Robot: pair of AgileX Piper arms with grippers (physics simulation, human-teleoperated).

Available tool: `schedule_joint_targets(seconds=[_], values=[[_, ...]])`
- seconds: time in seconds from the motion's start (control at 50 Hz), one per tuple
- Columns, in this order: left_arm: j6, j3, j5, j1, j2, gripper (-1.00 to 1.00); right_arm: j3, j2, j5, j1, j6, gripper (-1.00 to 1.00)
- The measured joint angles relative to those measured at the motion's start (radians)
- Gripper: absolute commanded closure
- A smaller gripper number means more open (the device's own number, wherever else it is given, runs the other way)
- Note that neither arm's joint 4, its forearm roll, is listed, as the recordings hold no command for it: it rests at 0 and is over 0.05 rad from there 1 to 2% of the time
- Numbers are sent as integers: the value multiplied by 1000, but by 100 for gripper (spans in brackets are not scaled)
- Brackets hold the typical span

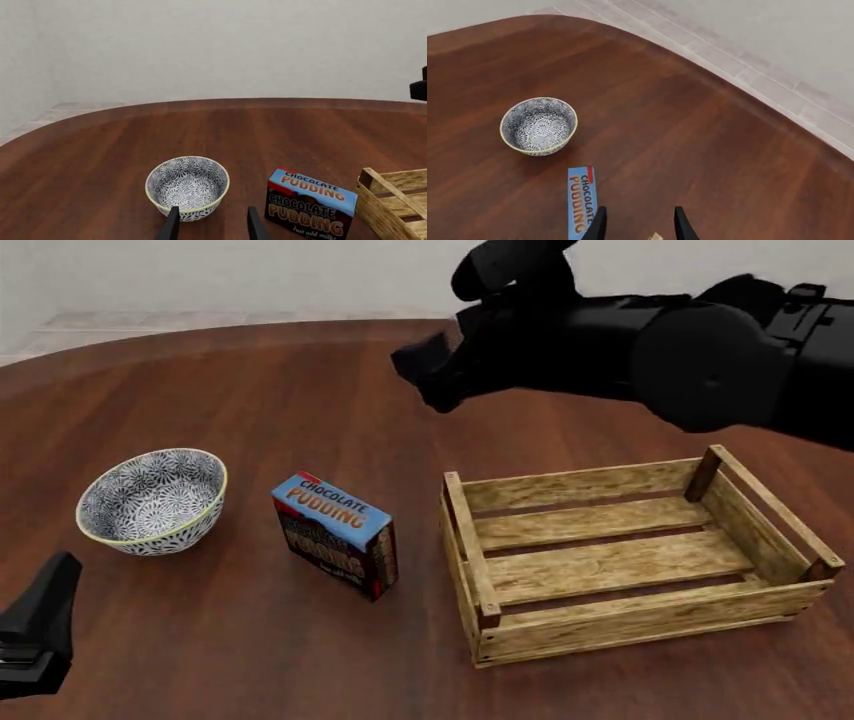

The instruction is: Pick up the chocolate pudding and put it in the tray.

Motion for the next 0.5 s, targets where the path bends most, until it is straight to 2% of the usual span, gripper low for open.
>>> schedule_joint_targets(seconds=[0.5], values=[[0, 0, 0, 0, 0, -100, -17, 100, -38, 66, 18, -100]])
